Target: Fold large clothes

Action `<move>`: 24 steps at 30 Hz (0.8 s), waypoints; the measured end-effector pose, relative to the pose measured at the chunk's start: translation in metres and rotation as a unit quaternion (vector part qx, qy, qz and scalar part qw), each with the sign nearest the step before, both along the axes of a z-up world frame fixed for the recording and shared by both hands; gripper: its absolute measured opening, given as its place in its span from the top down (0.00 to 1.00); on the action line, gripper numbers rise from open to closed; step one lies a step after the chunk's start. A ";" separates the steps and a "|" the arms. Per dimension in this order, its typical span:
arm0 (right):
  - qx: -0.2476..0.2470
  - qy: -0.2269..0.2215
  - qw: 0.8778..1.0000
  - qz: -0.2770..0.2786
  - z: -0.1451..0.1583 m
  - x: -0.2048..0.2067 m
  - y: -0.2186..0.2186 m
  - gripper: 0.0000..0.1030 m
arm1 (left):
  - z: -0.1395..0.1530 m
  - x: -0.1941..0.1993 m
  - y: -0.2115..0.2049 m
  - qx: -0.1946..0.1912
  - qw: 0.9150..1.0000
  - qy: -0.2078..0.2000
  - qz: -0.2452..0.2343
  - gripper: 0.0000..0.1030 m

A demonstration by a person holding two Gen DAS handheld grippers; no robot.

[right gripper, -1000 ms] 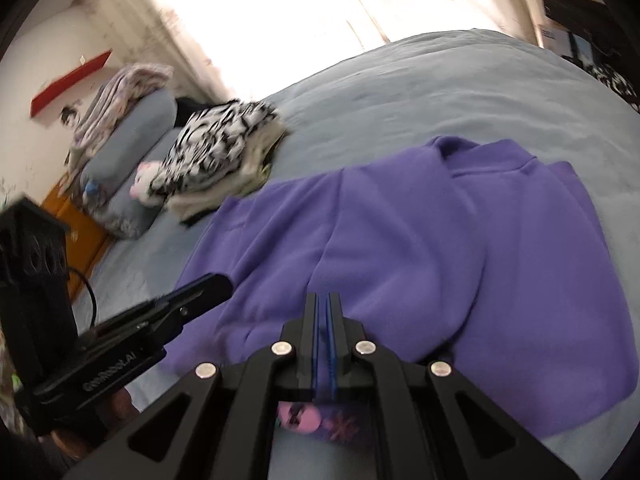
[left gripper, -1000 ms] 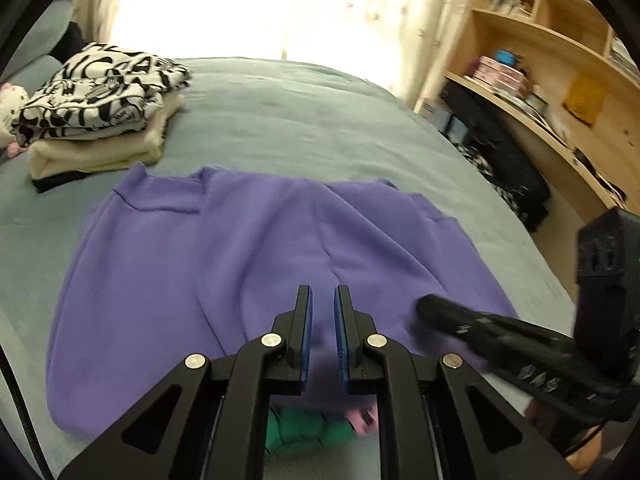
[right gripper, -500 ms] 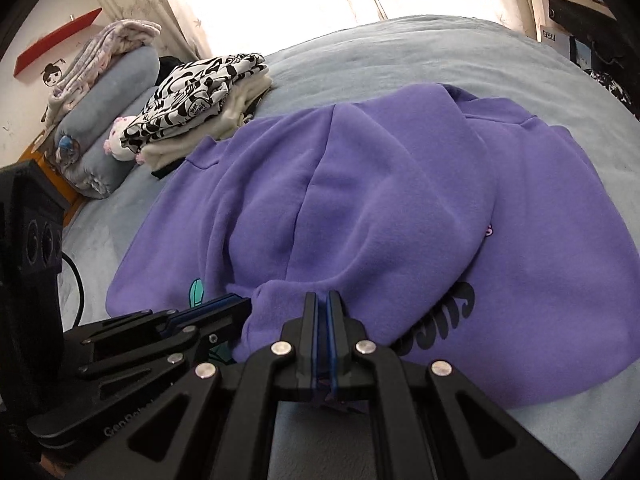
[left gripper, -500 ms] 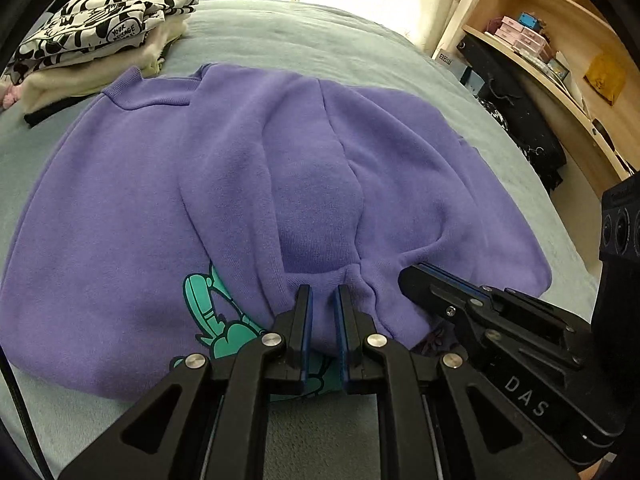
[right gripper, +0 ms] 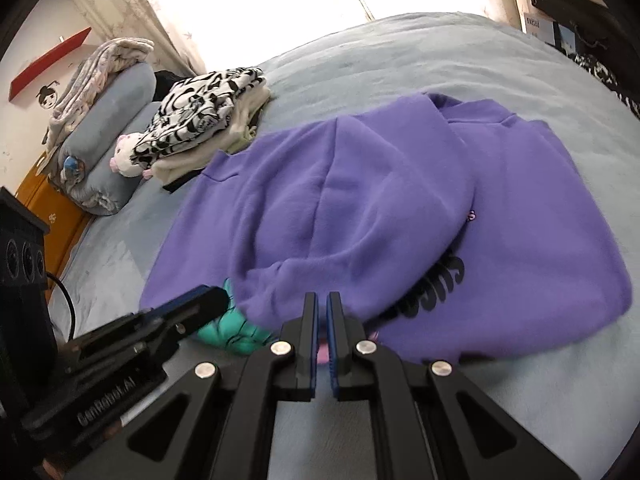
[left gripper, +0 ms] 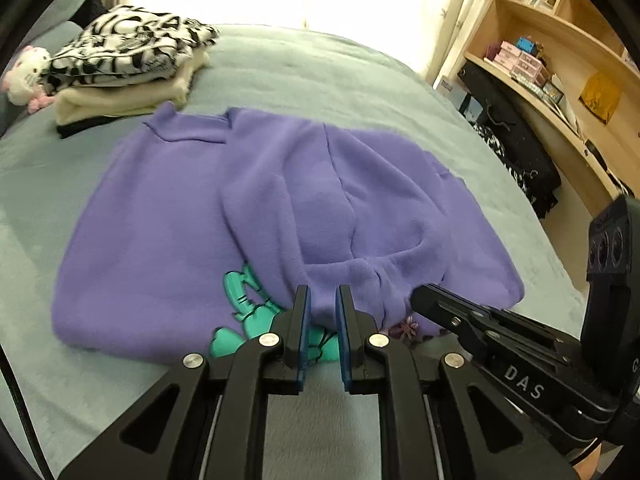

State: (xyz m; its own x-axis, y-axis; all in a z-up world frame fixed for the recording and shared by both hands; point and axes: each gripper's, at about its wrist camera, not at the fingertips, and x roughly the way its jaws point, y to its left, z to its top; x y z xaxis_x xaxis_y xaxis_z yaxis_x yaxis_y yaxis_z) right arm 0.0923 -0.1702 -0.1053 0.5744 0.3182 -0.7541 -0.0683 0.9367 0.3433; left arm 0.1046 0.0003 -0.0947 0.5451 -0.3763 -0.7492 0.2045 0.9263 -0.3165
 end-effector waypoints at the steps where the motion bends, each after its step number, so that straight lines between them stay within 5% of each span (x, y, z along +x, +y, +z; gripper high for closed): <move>1: -0.005 -0.004 1.000 0.002 0.005 -0.007 0.002 0.96 | 0.003 -0.004 0.004 0.000 1.000 -0.001 0.003 0.89; 12: -0.019 -0.030 0.999 0.019 0.034 -0.066 0.020 0.96 | 0.026 -0.062 0.043 -0.017 0.999 -0.008 0.041 0.86; 24: -0.027 -0.019 0.999 0.029 0.026 -0.089 0.041 0.96 | 0.018 -0.082 0.065 -0.033 0.998 0.001 0.048 0.80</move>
State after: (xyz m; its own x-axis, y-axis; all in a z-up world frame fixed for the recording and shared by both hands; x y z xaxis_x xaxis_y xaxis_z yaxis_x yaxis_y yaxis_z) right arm 0.0032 -0.1295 -0.0793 0.5855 0.3113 -0.7485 -0.1350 0.9479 0.2886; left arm 0.0222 0.0649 -0.0771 0.5799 -0.3703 -0.7257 0.1152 0.9191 -0.3769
